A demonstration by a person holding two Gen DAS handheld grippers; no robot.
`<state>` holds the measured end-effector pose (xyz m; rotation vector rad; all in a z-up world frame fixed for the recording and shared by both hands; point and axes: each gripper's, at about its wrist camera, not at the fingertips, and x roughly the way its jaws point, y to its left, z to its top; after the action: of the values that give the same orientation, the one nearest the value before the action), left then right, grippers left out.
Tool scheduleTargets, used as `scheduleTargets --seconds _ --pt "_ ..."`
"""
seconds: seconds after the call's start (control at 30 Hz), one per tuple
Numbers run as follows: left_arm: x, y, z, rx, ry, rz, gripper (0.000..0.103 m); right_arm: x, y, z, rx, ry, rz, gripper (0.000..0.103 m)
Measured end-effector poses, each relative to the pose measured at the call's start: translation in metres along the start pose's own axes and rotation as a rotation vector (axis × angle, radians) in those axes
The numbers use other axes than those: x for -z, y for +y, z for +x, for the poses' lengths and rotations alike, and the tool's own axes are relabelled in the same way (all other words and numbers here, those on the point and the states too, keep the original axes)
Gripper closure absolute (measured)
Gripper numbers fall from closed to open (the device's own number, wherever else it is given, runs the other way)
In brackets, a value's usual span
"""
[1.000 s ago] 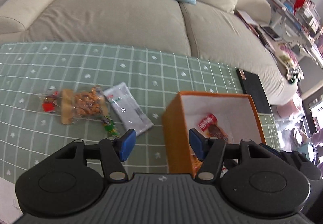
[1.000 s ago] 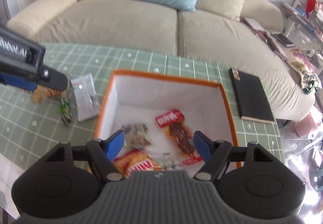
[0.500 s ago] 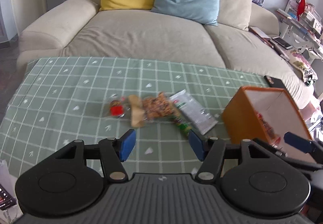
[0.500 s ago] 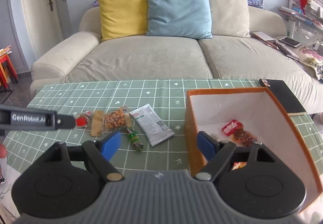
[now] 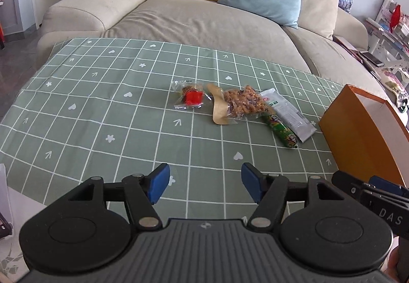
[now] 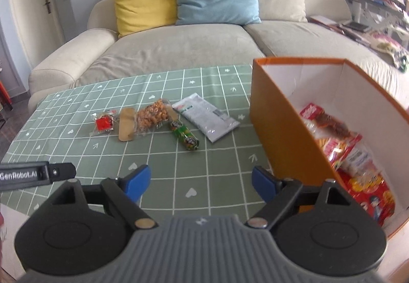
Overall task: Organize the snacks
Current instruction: 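Move both tools back over the remaining snacks on the table, then grasp the red candy packet with the left gripper while the right grasps the green sausage stick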
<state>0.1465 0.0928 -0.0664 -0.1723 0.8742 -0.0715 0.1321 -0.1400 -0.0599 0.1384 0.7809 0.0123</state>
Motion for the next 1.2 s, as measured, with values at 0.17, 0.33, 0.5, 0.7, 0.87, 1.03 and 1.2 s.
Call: scheduleTargets --seconds 0.17,0.33,0.5,0.7,0.87,1.03,1.2 --pt "0.005 0.010 0.003 -0.002 -0.037 -0.002 0.027 0.009 0.014 0.014 -0.029 -0.002 -0.018 0.019" --pt "0.000 0.016 0.017 0.017 -0.055 -0.002 0.025 0.013 0.025 0.031 -0.057 0.012 -0.068 0.019" --pt "-0.014 0.013 0.039 0.009 -0.069 0.047 0.025 0.006 0.032 0.056 -0.047 0.008 -0.139 0.020" --pt "-0.037 0.019 0.065 -0.001 -0.097 0.050 0.025 -0.012 0.031 0.089 -0.049 0.006 -0.186 0.025" --pt "-0.054 0.015 0.082 0.024 -0.115 0.105 0.025 -0.026 0.031 0.111 -0.056 0.000 -0.217 0.029" --pt "-0.066 0.014 0.105 -0.027 -0.115 0.140 0.024 -0.035 0.032 0.135 -0.061 0.017 -0.262 0.041" --pt "-0.077 0.024 0.127 0.012 -0.084 0.064 0.024 -0.039 0.033 0.157 -0.087 0.042 -0.307 0.049"
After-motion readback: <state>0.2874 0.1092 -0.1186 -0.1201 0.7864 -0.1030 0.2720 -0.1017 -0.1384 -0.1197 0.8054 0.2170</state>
